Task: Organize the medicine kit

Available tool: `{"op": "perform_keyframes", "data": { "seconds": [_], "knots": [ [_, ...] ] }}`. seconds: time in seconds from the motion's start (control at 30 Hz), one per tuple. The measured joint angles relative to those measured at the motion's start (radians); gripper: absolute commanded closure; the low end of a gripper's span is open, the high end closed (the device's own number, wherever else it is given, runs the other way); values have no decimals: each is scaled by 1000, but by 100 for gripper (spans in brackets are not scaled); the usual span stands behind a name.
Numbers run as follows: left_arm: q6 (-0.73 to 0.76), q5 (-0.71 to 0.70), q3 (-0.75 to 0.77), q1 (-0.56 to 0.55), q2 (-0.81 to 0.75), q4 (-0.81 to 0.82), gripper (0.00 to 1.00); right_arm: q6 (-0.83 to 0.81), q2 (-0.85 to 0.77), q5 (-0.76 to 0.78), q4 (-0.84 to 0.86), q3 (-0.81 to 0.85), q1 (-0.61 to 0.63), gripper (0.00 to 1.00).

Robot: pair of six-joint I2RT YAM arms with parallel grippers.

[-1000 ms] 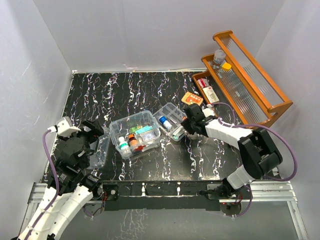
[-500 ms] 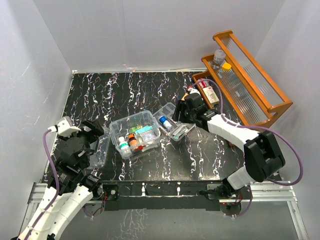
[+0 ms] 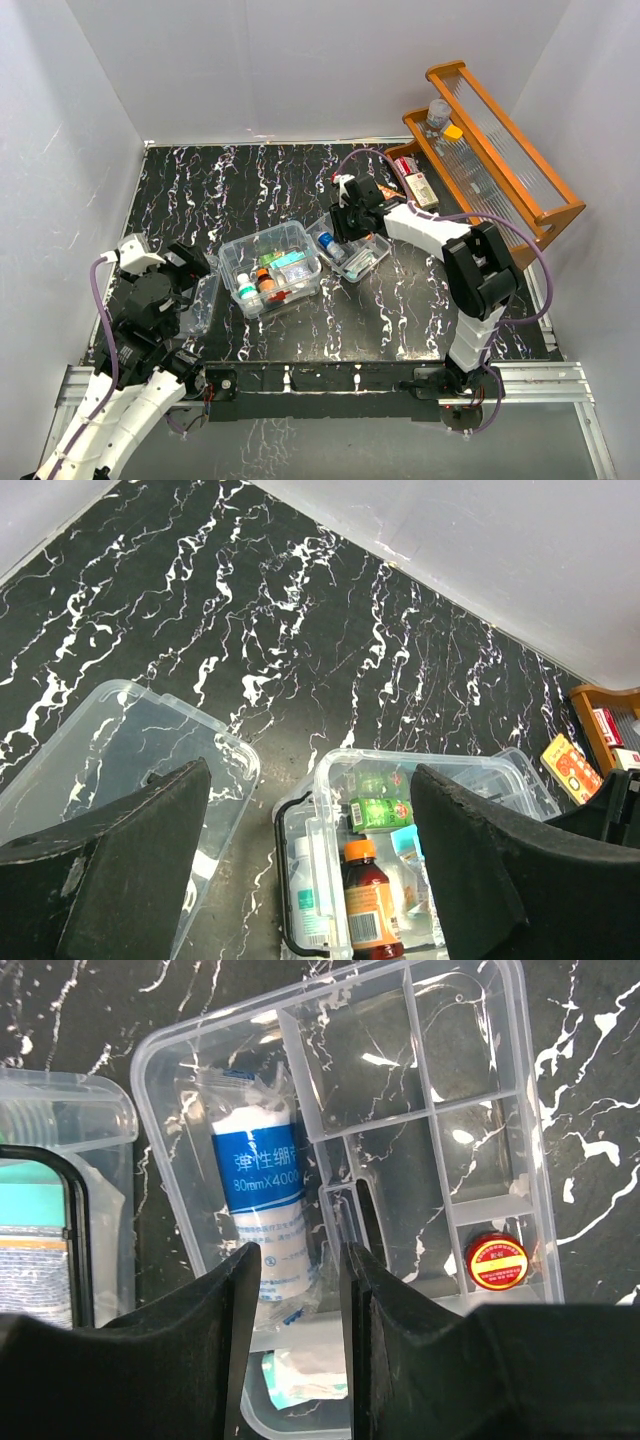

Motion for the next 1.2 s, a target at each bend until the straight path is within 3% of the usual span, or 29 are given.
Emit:
{"op": "perform_keyframes", "data": {
  "seconds": [0.6, 1.1, 1.2],
  "knots": [
    [-23, 27, -3, 0, 9, -16, 20, -117, 78, 116, -132, 84, 0, 64],
    [-22, 38, -4, 0, 25, -16, 20, -128, 136, 85, -152, 121, -2, 65],
    [-22, 43, -4, 0, 42, -16, 20, -128, 145, 81, -150, 132, -2, 61]
  ]
}}
